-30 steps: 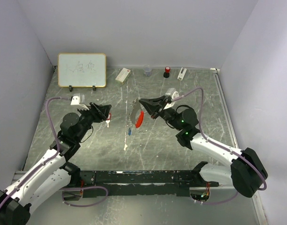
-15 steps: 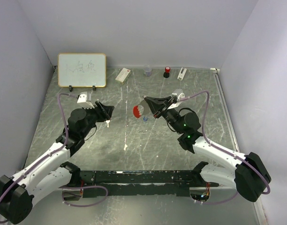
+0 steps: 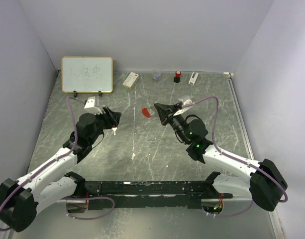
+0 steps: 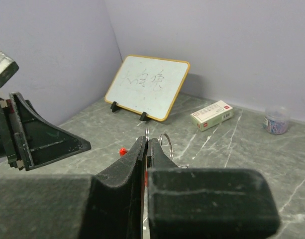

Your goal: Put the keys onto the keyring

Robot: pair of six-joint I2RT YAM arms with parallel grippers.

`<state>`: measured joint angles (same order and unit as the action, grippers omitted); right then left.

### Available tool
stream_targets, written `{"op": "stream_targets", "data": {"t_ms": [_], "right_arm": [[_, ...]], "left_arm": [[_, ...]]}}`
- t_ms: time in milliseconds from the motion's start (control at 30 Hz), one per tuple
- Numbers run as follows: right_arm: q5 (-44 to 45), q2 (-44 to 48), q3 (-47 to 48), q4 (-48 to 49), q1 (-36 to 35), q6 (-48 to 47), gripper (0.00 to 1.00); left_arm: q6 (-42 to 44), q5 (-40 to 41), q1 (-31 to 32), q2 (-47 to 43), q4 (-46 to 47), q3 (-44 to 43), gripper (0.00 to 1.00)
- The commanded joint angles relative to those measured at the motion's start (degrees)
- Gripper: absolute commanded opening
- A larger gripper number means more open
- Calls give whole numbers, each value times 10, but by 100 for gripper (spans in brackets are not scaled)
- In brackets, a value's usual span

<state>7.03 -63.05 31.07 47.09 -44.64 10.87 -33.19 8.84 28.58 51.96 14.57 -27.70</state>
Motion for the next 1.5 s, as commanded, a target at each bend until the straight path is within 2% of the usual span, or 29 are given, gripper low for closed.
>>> {"op": "stream_targets", "data": {"t_ms": [0, 267, 567, 800, 1100, 1467], "right_arm": [[28, 7, 18, -4, -5, -25, 0], [17, 24, 32, -54, -9, -42, 0], [2, 42, 28, -86, -11, -54, 0], [-10, 50, 26, -95, -11, -65, 0], [1, 60, 21, -114, -11, -70, 0], [9, 62, 18, -115, -11, -76, 0]], "left_arm": [[6, 24, -7, 58, -30, -37, 65], [-4, 35, -7, 166, -38, -54, 61], [20, 63, -15, 250, -35, -70, 62], [51, 7, -46, 313, 8, -88, 66], [75, -102, -73, 369, 111, -78, 68], [75, -145, -73, 395, 98, -84, 66]]}}
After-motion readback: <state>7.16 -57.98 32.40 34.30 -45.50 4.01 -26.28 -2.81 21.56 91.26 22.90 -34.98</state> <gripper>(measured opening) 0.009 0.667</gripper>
